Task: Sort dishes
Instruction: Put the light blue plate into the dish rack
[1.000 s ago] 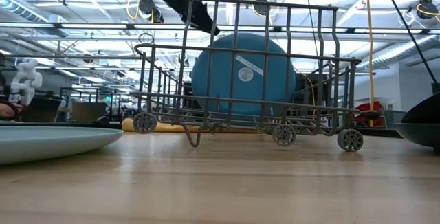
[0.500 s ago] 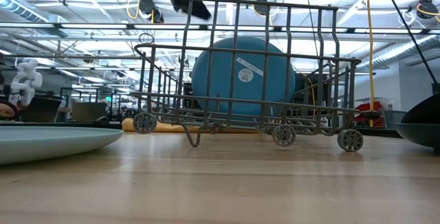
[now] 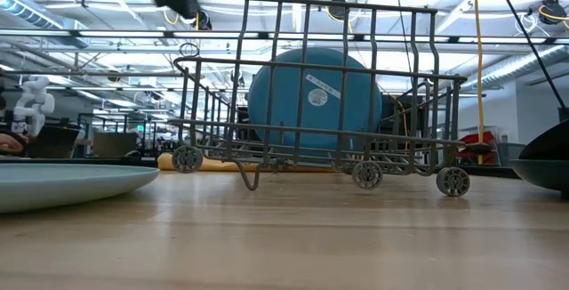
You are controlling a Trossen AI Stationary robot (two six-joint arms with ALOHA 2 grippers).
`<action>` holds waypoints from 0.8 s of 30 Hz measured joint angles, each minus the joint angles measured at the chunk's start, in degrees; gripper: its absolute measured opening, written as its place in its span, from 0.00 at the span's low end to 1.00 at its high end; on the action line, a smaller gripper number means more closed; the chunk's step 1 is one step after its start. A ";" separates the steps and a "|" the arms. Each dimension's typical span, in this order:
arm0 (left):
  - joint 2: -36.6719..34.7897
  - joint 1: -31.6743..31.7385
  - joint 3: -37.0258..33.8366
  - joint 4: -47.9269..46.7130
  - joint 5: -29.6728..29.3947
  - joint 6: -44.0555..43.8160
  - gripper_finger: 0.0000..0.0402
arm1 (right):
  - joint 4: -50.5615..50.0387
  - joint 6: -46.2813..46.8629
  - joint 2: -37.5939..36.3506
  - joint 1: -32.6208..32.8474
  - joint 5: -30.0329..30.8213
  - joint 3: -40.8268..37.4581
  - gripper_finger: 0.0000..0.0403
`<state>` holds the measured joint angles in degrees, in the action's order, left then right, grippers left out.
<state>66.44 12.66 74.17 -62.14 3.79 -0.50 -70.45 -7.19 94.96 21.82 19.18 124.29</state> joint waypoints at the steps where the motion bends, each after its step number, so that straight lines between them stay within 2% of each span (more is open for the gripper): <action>1: -0.84 -1.80 -2.13 -0.19 0.02 -1.83 0.33 | 0.04 -0.17 0.00 -0.02 0.00 0.00 0.60; 7: -2.61 -13.81 -14.62 0.85 0.09 -13.41 0.33 | 2.19 -1.91 0.00 0.00 0.02 0.00 0.60; 12: -2.59 -24.55 -21.93 8.76 2.47 -22.10 0.33 | 2.80 -2.31 0.00 0.00 0.01 0.00 0.60; 14: -2.56 -28.12 -23.44 12.01 1.77 -24.08 0.33 | 3.08 -2.31 0.10 -0.01 0.02 0.00 0.60; 20: -1.11 -32.92 -26.30 11.04 -14.94 -26.48 0.33 | 3.73 -3.38 1.71 0.02 0.00 0.02 0.60; 24: 0.71 -32.81 -30.13 11.12 -18.46 -27.54 0.33 | 3.87 -3.51 3.22 0.02 -0.04 0.02 0.60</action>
<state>67.15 -20.15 44.05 -51.02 -14.67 -28.04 -66.57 -10.70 98.18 21.85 19.15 124.31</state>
